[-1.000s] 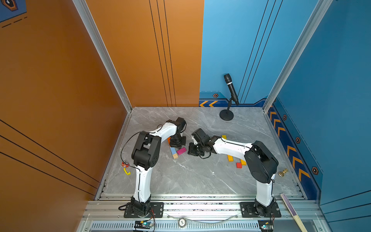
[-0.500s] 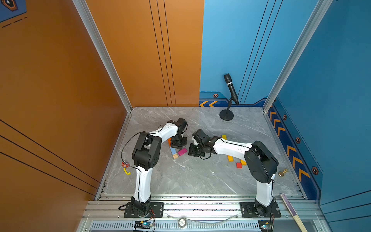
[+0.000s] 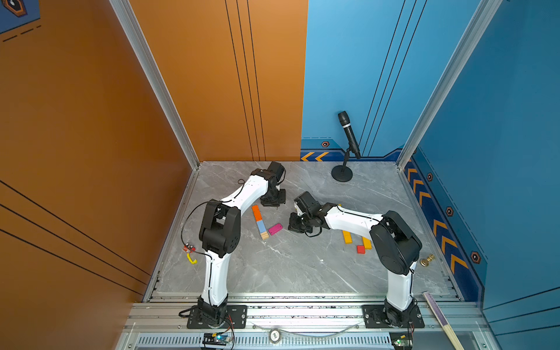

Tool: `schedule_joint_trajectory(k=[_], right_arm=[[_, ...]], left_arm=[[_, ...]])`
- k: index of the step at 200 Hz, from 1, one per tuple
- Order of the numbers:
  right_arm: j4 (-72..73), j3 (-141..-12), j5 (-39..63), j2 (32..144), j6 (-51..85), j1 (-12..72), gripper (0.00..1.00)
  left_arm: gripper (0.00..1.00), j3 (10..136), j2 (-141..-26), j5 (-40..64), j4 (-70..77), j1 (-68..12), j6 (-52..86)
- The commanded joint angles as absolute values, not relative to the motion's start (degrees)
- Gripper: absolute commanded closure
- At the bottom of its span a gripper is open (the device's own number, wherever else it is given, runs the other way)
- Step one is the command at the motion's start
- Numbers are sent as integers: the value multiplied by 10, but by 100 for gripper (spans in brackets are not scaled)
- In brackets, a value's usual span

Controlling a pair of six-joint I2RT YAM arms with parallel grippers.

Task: Assemble the letter v with building blocks
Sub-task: Assemble the building block at the center of the board.

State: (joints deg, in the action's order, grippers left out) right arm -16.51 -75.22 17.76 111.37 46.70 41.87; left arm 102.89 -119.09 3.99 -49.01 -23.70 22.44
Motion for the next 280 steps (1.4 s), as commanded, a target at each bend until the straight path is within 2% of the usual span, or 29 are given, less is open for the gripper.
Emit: schedule_joint_trajectory(k=[1, 41, 91, 106, 150, 185, 199, 280], right_arm=[[-195, -780, 167, 1116, 439, 410, 79], [-220, -841, 185, 1160, 396, 385, 51], [-252, -929, 229, 1245, 351, 368, 34], [-254, -949, 240, 1262, 345, 367, 32], [-271, -976, 254, 1287, 333, 378, 32], [-273, -963, 251, 1286, 338, 386, 35], [-272, -961, 250, 1285, 338, 391, 38], [-272, -964, 247, 1291, 342, 416, 47]], left_arm=[[100, 1043, -1137, 11, -503, -242, 239], [100, 906, -953, -7, -455, -198, 275], [100, 671, -729, -12, -433, -154, 344], [89, 607, -688, -12, -432, -149, 372], [86, 450, -615, 18, -383, -143, 439], [77, 396, -629, 65, -328, -148, 460], [70, 391, -648, 77, -307, -151, 460], [70, 387, -748, 126, -204, -164, 472]])
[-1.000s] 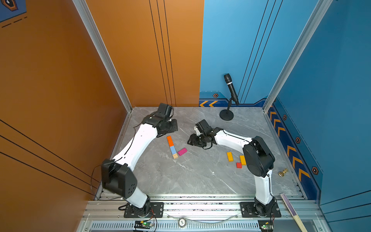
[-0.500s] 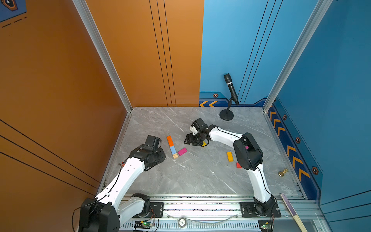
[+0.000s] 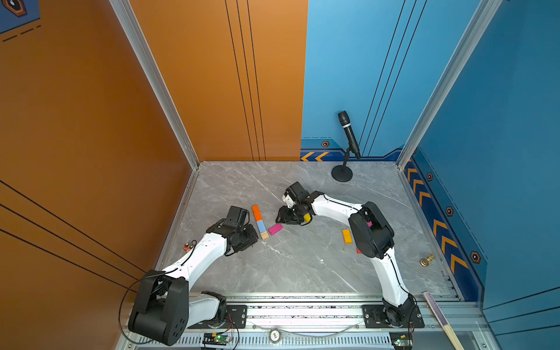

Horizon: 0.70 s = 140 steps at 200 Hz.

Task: Assemble the letter v with building blocks
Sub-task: Assemble the building block at the center of the board.

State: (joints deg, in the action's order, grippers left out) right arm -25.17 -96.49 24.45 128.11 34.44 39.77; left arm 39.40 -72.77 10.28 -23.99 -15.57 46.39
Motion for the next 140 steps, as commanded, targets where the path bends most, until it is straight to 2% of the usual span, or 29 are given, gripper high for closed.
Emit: schedule_joint_trajectory(k=[1, 69, 140], right_arm=[[-272, -964, 247, 1291, 342, 416, 48], [-272, -960, 244, 1292, 347, 426, 49], [-282, -958, 231, 1292, 345, 426, 54]], left_arm=[[71, 388, -750, 126, -203, -165, 472], [67, 374, -793, 118, -160, -172, 484], [71, 392, -844, 124, -123, -175, 482]])
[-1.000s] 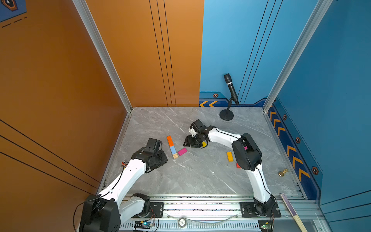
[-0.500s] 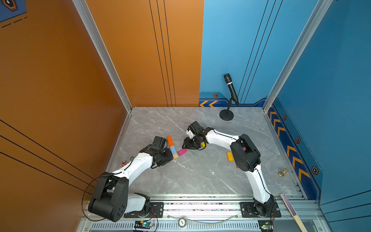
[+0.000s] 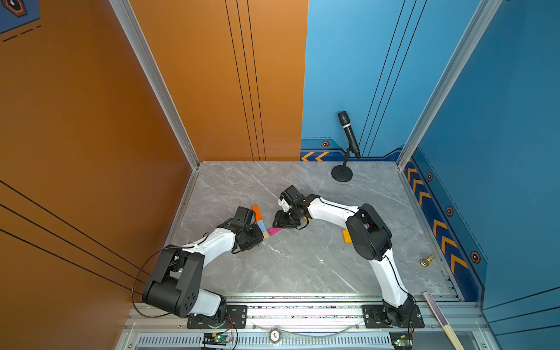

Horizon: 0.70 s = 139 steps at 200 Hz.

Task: Assemble the letter v with building blocks
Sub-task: Assemble the building block at the center of the board.

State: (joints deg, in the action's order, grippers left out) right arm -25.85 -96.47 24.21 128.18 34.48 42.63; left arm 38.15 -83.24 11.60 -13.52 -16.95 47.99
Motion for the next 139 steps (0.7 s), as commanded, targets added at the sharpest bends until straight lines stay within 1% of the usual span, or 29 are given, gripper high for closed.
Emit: schedule_joint_trajectory(k=[1, 31, 52, 114, 123, 135, 139], right_arm=[[-282, -957, 230, 1292, 345, 426, 54], [-282, -959, 229, 1293, 345, 426, 55], [-283, -960, 229, 1293, 345, 425, 54], [-283, -970, 229, 1296, 344, 423, 49], [-283, -971, 229, 1297, 343, 423, 49], [-283, -975, 229, 1300, 342, 422, 49], [-283, -975, 229, 1302, 342, 423, 49]], left_arm=[[71, 392, -844, 124, -123, -175, 482], [73, 394, -843, 123, -114, -175, 485], [75, 395, -841, 131, -117, -177, 487], [77, 389, -805, 124, -127, -181, 492], [76, 391, -801, 117, -128, -181, 491], [68, 392, -799, 109, -129, -181, 490], [67, 393, -799, 107, -131, -181, 489]])
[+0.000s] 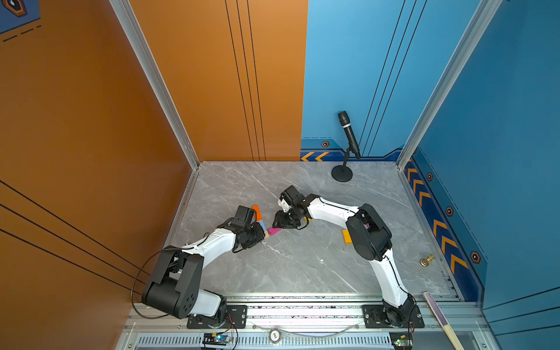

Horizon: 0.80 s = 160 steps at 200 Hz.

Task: Assemble the letter v with building blocks
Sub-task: Assemble the building block at the center of the board.

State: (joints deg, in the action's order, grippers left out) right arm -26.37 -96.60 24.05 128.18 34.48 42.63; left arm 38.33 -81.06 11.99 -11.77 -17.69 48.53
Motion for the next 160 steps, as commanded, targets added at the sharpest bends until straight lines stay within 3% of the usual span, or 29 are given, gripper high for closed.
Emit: schedule_joint_trajectory(k=[1, 86, 160], right_arm=[[-284, -976, 229, 1302, 342, 422, 49], [-309, -1008, 213, 1320, 323, 418, 45], [-319, -1007, 216, 1325, 320, 430, 53]], left_arm=[[67, 393, -799, 106, -130, -180, 488], [65, 401, -832, 108, -123, -181, 477], [61, 407, -844, 106, -114, -184, 482]])
